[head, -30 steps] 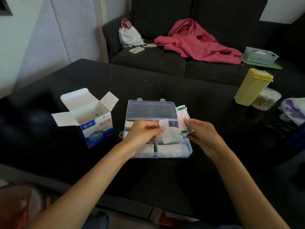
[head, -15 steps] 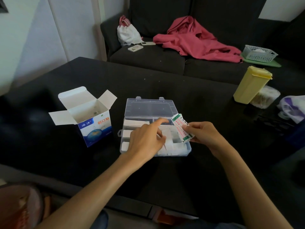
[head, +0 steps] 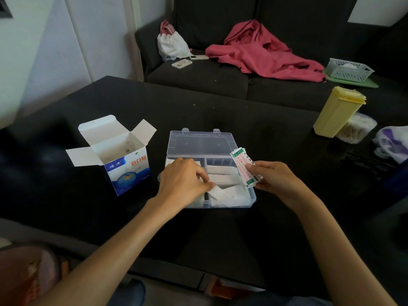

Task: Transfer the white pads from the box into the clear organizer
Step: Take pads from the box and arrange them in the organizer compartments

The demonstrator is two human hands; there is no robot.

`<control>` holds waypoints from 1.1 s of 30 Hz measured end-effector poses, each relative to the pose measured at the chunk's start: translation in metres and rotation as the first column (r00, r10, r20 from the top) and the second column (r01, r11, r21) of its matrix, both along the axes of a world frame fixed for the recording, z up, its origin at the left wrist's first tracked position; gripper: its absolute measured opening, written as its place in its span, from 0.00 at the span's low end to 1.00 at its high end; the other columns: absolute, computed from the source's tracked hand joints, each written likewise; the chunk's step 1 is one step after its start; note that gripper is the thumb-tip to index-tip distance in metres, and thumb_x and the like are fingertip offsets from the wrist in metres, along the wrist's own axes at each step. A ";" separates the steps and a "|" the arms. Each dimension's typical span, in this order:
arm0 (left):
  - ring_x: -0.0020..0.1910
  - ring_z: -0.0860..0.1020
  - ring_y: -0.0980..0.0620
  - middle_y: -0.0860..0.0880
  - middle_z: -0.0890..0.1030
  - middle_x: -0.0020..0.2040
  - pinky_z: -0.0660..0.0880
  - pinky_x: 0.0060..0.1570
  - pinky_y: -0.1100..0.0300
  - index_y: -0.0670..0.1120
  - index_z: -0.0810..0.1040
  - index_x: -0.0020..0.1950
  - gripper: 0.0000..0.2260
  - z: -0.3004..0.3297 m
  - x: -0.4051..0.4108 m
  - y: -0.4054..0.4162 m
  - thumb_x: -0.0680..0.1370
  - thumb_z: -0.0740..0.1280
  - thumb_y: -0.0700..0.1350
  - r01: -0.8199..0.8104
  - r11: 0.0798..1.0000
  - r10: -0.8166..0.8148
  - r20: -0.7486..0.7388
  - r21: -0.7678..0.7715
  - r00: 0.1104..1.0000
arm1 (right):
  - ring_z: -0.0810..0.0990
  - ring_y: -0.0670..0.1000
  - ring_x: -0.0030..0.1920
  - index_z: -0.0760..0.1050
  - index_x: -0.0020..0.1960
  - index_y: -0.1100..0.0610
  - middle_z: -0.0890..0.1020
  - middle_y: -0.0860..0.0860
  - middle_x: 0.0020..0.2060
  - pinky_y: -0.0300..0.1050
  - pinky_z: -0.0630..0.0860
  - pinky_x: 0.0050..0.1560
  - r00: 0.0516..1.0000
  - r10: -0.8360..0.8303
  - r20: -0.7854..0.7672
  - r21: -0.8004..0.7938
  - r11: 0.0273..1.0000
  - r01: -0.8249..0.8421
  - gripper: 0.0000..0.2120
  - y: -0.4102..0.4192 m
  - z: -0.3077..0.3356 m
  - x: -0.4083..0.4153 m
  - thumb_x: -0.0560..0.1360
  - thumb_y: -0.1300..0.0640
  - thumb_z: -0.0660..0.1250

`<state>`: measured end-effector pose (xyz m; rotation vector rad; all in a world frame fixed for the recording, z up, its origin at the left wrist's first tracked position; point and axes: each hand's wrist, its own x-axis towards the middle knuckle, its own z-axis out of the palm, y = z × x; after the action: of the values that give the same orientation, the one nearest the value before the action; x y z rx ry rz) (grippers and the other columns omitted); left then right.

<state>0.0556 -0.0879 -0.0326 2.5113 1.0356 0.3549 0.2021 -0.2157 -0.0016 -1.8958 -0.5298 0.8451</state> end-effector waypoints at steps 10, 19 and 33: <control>0.47 0.78 0.56 0.52 0.83 0.45 0.77 0.51 0.55 0.49 0.84 0.46 0.11 0.008 -0.005 0.015 0.71 0.71 0.56 0.078 0.922 0.019 0.246 -0.379 0.969 | 0.80 0.48 0.46 0.78 0.52 0.56 0.81 0.53 0.46 0.40 0.77 0.42 0.998 -0.043 -0.055 0.028 0.999 0.044 0.07 0.000 0.001 0.000 0.76 0.56 0.66; 0.44 0.77 0.57 0.54 0.82 0.46 0.78 0.46 0.57 0.53 0.84 0.49 0.15 -0.003 0.011 -0.014 0.69 0.72 0.60 0.057 0.998 -0.056 0.017 -0.034 0.998 | 0.80 0.49 0.49 0.79 0.50 0.56 0.82 0.53 0.43 0.43 0.76 0.50 0.923 -0.036 -0.383 0.164 0.981 0.106 0.06 0.001 0.008 -0.002 0.75 0.55 0.66; 0.43 0.81 0.59 0.52 0.83 0.48 0.80 0.44 0.63 0.47 0.82 0.55 0.09 0.017 0.003 -0.013 0.75 0.70 0.45 0.176 0.677 0.240 0.440 -0.715 0.865 | 0.84 0.48 0.36 0.81 0.46 0.60 0.84 0.54 0.40 0.36 0.78 0.32 0.982 0.036 -0.186 0.070 0.997 -0.024 0.07 0.015 0.003 -0.028 0.72 0.58 0.70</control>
<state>0.0583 -0.1012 -0.0160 1.5323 0.7815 0.4559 0.1738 -0.2007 0.0017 -1.7291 -0.4663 1.0013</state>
